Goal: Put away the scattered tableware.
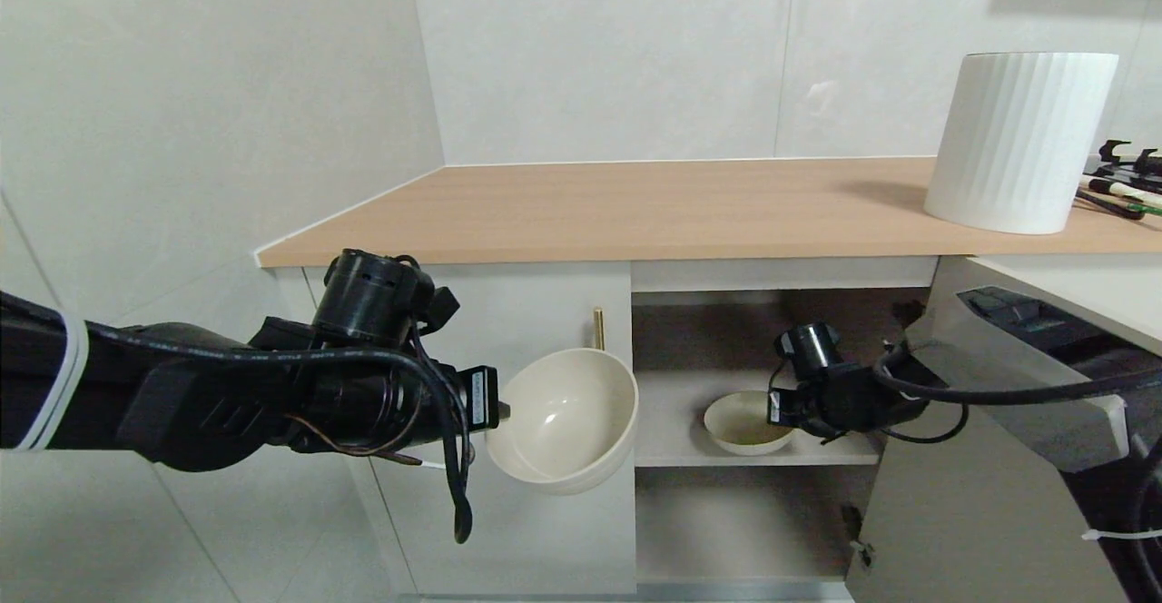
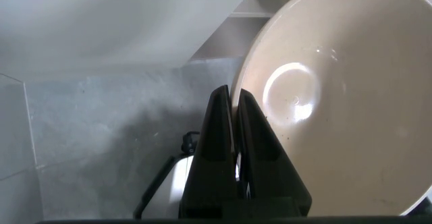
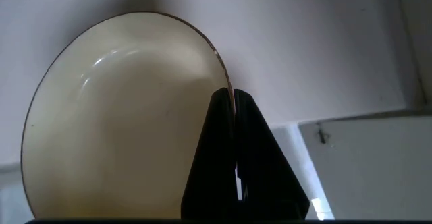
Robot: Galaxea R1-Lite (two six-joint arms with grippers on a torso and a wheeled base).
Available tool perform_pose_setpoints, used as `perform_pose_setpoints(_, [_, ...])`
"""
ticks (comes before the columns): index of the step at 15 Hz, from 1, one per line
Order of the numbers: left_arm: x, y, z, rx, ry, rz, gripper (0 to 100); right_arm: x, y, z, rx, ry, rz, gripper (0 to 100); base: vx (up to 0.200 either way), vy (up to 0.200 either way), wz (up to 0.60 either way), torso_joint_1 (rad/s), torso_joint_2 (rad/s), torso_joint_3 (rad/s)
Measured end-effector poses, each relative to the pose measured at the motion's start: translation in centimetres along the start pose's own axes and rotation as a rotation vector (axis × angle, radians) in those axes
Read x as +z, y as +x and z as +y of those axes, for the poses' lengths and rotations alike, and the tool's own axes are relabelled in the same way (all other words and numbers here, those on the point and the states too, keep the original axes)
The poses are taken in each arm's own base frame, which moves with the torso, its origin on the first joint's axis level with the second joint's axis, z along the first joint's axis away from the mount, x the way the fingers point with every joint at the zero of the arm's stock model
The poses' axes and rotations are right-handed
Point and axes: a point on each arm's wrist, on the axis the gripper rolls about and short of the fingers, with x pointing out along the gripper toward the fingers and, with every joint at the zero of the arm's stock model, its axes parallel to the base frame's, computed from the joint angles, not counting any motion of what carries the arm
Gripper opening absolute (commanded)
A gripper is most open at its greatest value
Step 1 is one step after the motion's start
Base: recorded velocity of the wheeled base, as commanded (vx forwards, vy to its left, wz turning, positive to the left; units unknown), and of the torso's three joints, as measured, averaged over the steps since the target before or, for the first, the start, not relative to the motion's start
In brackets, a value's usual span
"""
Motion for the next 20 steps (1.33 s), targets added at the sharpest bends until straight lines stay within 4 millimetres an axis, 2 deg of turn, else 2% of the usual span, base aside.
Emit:
perform_pose_setpoints(3, [0.0, 0.1, 0.0, 0.001, 0.001, 0.002, 0, 0.2, 2.1, -0.2, -0.041, 0.01, -0.006, 0, 0.0, 0.0, 0.0, 0.0, 0.0, 0.0])
perform_pose_setpoints(12, [-0.1, 0.1, -0.1, -0.001, 0.003, 0.003, 0, 0.7, 5.2, 0.4, -0.142, 0.027, -0.042, 0, 0.0, 0.0, 0.0, 0.0, 0.0, 0.0])
perform_pose_setpoints(17, [-0.1, 0.2, -0.1, 0.001, 0.003, 0.008, 0, 0.5, 5.2, 0.6, -0.139, 0.028, -0.041, 0, 0.0, 0.0, 0.0, 0.0, 0.0, 0.0])
perform_pose_setpoints(20, [-0.2, 0.3, -0.1, 0.002, 0.003, 0.011, 0, 0.2, 4.5, 1.2, -0.132, 0.03, -0.03, 0, 0.0, 0.0, 0.0, 0.0, 0.0, 0.0])
